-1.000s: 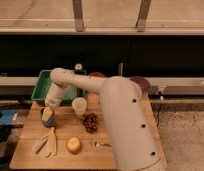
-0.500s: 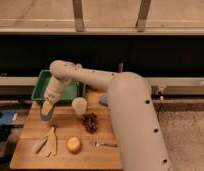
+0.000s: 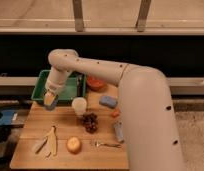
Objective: Stack cups into tray
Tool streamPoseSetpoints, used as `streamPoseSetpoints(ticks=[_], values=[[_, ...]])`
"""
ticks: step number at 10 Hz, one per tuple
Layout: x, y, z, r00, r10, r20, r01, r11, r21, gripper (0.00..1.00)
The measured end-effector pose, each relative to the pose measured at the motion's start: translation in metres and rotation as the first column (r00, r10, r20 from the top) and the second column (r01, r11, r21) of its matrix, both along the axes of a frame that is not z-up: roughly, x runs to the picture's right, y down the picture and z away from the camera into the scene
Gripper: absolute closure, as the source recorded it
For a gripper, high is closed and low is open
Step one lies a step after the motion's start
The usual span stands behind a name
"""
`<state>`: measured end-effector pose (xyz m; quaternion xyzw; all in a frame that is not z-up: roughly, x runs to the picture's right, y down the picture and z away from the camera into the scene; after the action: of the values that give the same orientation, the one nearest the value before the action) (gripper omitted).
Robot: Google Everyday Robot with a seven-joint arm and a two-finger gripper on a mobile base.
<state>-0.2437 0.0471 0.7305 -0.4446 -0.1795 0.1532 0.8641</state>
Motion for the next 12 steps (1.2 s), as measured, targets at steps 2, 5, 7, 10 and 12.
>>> streamPoseSetpoints(ticks=[2, 5, 7, 10, 12], values=[[0.029, -0.026, 0.004, 0.994, 0.009, -0.112, -0.002, 0.9983, 0.059, 1.0], [0.077, -0.037, -0.001, 0.963, 0.047, -0.265, -0.023, 0.9955, 0.091, 1.0], [0.088, -0.04, -0.005, 0.948, 0.062, -0.312, -0.033, 0.9945, 0.1, 1.0], [0.103, -0.036, -0.005, 0.933, 0.092, -0.349, -0.06, 0.9932, 0.1, 1.0], [0.115, -0.028, -0.004, 0.927, 0.127, -0.354, -0.099, 0.9904, 0.097, 1.0]])
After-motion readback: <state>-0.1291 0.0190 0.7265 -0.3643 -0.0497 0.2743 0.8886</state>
